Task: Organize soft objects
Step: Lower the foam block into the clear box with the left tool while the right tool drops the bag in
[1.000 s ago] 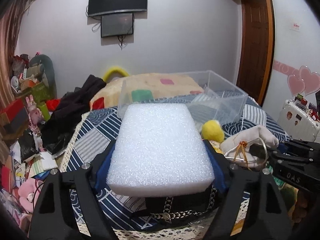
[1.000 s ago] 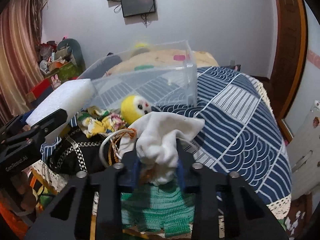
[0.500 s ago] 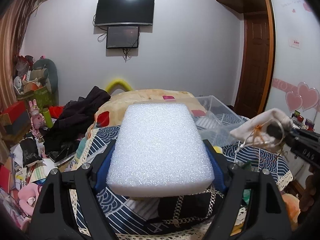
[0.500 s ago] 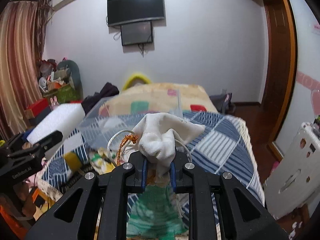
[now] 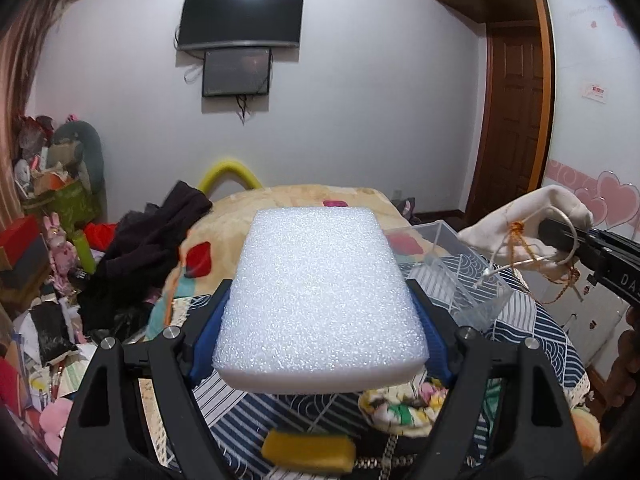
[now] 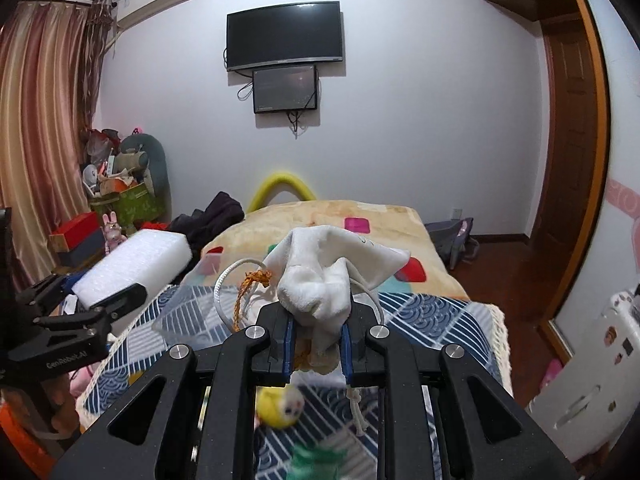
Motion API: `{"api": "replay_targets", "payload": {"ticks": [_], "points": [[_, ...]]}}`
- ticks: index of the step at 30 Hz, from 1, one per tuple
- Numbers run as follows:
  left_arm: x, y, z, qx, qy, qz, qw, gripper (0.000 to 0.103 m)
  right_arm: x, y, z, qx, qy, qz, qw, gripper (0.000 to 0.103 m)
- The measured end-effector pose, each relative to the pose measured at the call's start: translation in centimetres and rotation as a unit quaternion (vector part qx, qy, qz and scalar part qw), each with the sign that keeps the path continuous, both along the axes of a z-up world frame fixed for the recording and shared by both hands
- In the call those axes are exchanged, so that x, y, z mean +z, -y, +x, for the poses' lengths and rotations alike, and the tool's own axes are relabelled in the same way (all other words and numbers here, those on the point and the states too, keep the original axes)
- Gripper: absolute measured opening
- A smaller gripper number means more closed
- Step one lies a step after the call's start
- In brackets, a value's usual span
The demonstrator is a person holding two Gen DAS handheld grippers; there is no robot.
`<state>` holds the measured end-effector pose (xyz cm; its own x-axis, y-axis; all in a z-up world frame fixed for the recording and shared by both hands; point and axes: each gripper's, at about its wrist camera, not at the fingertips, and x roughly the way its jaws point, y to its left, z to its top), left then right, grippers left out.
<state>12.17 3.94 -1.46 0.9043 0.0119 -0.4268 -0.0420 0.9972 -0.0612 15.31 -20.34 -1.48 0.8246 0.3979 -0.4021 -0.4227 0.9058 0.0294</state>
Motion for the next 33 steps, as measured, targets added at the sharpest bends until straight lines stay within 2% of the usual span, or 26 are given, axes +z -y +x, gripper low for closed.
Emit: {"api": "replay_targets", "payload": {"ticks": [4, 7, 13, 17, 25, 29, 33], "points": [[-0.4, -0.6, 3.3, -0.015, -0.035, -0.018, 0.9991, 0.081, -0.7, -0.9, 2.3, 0.005, -0.023, 0.001, 1.000, 0.016], [-1.1, -0.6, 5.3, -0.018, -0.056, -0.015, 0.9981, 0.081, -1.3, -1.5, 3.5, 0.004, -0.037, -0.010, 0.999, 0.016], [-3.1, -0.6, 9.7, -0.034, -0.126, -0.020, 0.9912, 0.081, -3.2, -2.9, 6.2, 0.005, -0.075, -0.043, 0.996, 0.016], [-4.0, 0.2, 11.1, -0.040, -0.150, -0.008, 0.9879, 0.081, -4.3, -3.8, 7.3, 0.009, -0.100, -0.070, 0.992, 0.016], [-5.6, 1.0, 12.9, -0.041, -0.195, -0.008, 0.9799, 0.082, -6.2, -5.0, 7.6, 0.024, -0.128, -0.130, 0.983, 0.019], [-5.6, 1.0, 12.7, -0.044, -0.199, -0.008, 0.9790, 0.090, -6.4, -4.7, 7.2, 0.028, -0.131, -0.145, 0.980, 0.025], [-5.2, 0.9, 11.7, -0.052, -0.198, -0.018, 0.9788, 0.090, -5.9, -4.0, 7.0, 0.034, -0.132, -0.140, 0.981, 0.030]]}}
